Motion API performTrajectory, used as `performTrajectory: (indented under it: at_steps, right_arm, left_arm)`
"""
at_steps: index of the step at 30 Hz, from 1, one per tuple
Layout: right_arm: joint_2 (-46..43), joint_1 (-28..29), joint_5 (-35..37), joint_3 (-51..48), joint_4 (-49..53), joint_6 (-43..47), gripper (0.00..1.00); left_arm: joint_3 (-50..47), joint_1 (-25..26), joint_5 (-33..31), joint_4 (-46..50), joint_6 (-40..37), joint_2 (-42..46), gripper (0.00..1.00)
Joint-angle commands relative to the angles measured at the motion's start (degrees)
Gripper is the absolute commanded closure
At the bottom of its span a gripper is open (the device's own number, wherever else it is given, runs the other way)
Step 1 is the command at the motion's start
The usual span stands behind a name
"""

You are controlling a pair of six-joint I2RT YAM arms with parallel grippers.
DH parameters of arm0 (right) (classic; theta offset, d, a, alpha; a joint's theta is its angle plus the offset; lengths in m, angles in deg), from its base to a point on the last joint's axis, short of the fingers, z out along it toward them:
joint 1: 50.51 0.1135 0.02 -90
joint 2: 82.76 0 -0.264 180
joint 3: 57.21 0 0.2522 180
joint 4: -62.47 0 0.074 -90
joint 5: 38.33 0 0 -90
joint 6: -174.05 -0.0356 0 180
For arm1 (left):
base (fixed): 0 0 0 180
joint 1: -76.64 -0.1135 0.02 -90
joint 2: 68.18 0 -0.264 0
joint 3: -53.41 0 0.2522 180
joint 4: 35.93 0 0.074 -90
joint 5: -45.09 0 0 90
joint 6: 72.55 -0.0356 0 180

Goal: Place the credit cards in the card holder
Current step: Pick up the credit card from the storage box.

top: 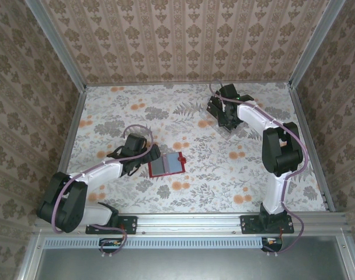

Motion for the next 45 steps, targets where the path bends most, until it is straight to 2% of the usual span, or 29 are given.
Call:
performTrajectory:
  at_steps: [1, 9, 14, 22, 29, 39, 45]
  right_arm:
    - [-1.6, 0.5, -2.5, -1.1, 0.0, -1.5, 0.57]
    - [-0.5, 1.0, 0.7, 0.5, 1.4, -1.0, 0.59]
    - [0.4, 1.1, 3.6, 2.8, 2.9, 1.0, 0.65]
    - [1.7, 1.1, 3.5, 5.4, 4.6, 3.8, 0.73]
    - [3.3, 1.1, 3.3, 6.2, 5.9, 4.8, 0.72]
    - [-1.1, 1.2, 3.5, 4.9, 3.5, 4.2, 0.67]
    - [0.2, 1.3, 6.7, 5.8, 4.6, 5.3, 0.65]
  left_arm:
    - [0.2, -0.4, 0.7, -0.6, -0.2, 0.2, 0.00]
    - [-0.3, -0.4, 0.9, -1.0, 0.0, 0.4, 0.00]
    - [-0.6, -0.4, 1.1, -1.3, 0.1, 0.4, 0.00]
    - [-0.7, -0.3, 1.2, -1.6, 0.3, 0.3, 0.00]
    - [-0.9, -0.3, 1.2, -1.5, 0.3, 0.5, 0.00]
    - [-1.1, -0.3, 1.3, -1.8, 0.3, 0.2, 0.00]
    - [-1.2, -0.3, 1.3, -2.1, 0.4, 0.0, 0.00]
